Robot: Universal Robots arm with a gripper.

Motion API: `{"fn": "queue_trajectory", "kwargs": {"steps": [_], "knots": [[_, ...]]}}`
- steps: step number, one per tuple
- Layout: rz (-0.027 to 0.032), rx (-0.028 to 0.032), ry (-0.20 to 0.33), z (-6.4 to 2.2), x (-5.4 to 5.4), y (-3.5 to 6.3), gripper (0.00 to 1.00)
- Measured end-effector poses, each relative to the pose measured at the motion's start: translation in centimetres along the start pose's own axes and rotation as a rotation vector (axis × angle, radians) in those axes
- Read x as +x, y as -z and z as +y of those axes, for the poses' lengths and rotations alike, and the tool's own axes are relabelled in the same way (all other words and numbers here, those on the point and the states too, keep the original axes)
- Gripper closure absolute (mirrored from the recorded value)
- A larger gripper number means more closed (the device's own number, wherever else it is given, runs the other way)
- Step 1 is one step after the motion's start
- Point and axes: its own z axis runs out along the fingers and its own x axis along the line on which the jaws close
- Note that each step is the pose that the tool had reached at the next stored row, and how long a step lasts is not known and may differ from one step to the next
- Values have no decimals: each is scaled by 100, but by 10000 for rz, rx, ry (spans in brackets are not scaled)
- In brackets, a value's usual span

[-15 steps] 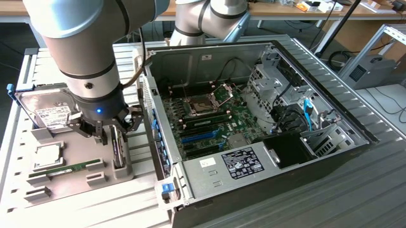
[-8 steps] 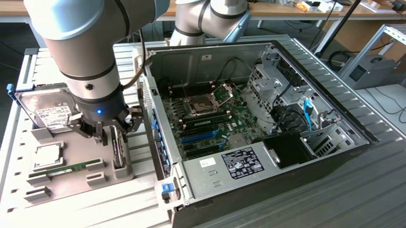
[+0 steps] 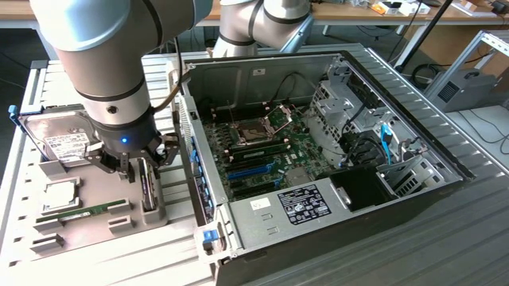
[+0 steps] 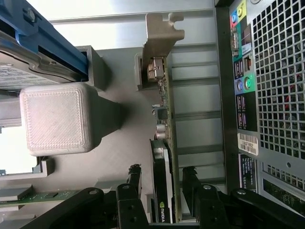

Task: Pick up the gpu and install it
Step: 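Pick up the gpu and move the gpu toward the slot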

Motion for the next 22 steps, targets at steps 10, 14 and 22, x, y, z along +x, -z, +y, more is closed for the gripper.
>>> {"fn": "queue_trajectory", "kwargs": {"steps": [10,14,22], "knots": [[-1,-1,0,-1,0,-16,52],[0,0,0,-1,1,-29,52],[-1,-2,1,18,2,-31,52]]}}
